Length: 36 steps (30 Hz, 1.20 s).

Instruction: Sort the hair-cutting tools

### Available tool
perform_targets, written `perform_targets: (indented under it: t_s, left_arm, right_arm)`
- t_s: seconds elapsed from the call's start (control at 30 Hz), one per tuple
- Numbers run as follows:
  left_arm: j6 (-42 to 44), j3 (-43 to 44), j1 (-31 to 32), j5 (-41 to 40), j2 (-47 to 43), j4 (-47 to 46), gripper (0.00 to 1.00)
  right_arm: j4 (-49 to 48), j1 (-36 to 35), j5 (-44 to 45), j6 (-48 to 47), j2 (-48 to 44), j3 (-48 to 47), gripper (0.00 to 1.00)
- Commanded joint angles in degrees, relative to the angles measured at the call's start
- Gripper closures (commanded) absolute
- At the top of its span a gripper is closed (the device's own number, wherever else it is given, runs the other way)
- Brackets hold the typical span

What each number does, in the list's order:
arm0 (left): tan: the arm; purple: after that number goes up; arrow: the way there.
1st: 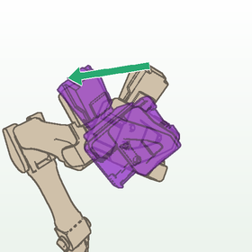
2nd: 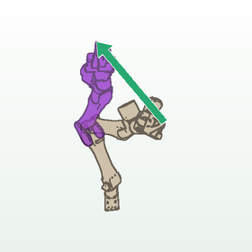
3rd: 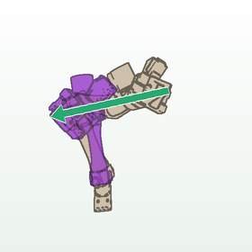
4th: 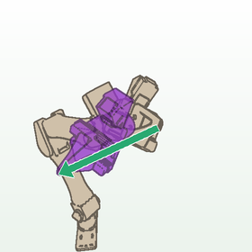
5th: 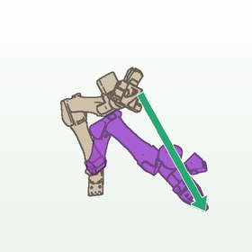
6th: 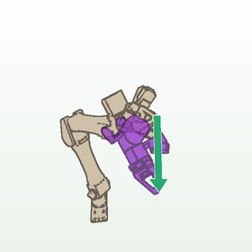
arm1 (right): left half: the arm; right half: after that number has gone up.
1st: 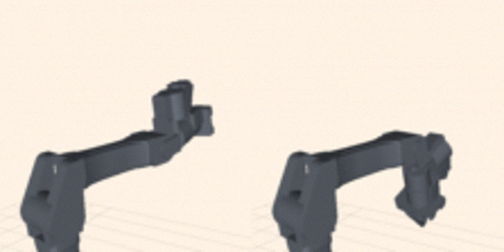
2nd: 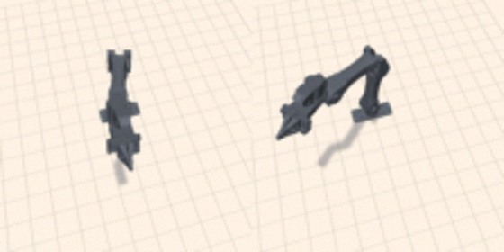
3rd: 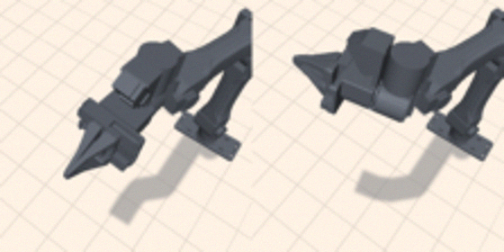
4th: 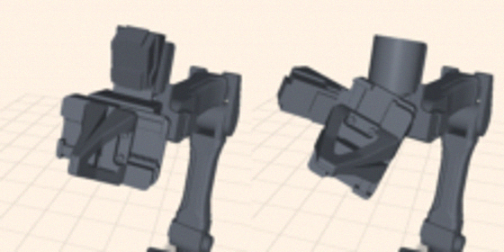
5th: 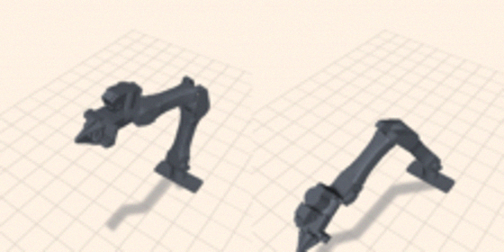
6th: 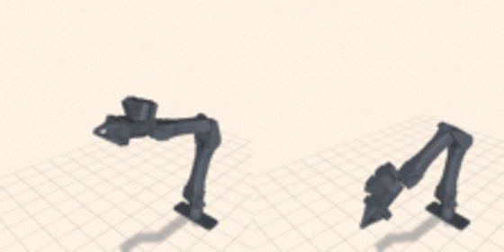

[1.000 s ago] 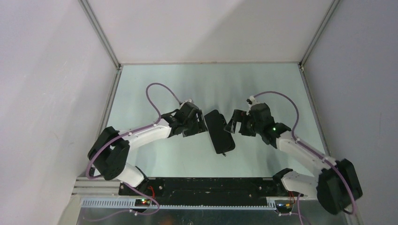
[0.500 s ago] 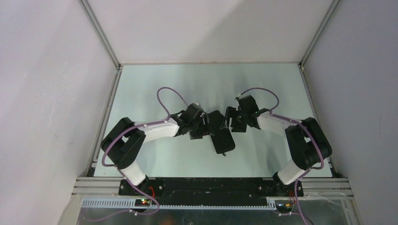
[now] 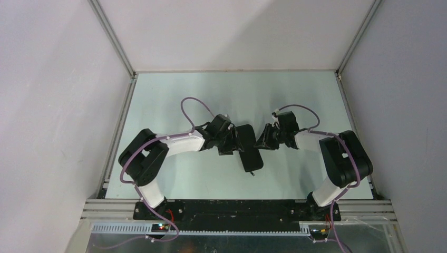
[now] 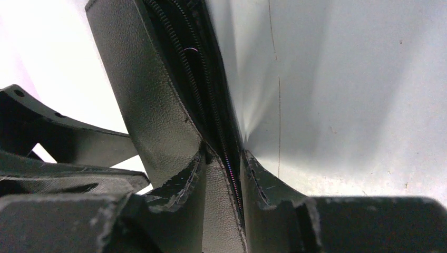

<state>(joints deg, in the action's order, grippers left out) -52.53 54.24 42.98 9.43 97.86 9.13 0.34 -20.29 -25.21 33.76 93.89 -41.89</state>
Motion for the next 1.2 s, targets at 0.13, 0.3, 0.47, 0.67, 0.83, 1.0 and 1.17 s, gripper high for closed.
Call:
perform_targets:
  t_s: [0.13,0.3,0.47,0.67,0.83,1.0,1.17]
  left_arm:
    - [-1.26,3.52,-0.26,1.90,2.04,-1.02,0.50]
    - [1.61,2.95,-2.57,-4.06,-3.34,5.15,0.52]
    - [5.53,2.97,-6.95,-8.28,-5.69,11.47,0.52]
    - [8.02,3.13,-6.80,-11.09,-4.91,15.67,0.52]
    - [8.36,3.48,-3.79,-13.92,-1.82,17.03,0.52]
    - [8.13,6.39,-0.03,-17.45,2.15,20.86,0.51]
    - [5.29,7.60,0.82,-19.06,5.38,23.75,0.51]
  right_arm:
    - [-5.45,-0.77,-2.70,2.89,4.52,5.55,0.76]
    - [-16.00,-4.91,-5.61,10.98,8.56,4.94,0.81]
    - [-23.11,-11.42,-5.39,20.15,12.58,1.89,0.88]
    - [-21.96,-14.34,-1.78,20.54,13.87,-0.51,0.88]
    - [-20.24,-14.65,0.36,19.07,13.29,-1.38,0.86]
    - [-15.69,-15.03,3.58,16.08,11.11,-3.44,0.83]
    - [-8.07,-16.46,10.02,9.34,4.06,-3.53,0.74]
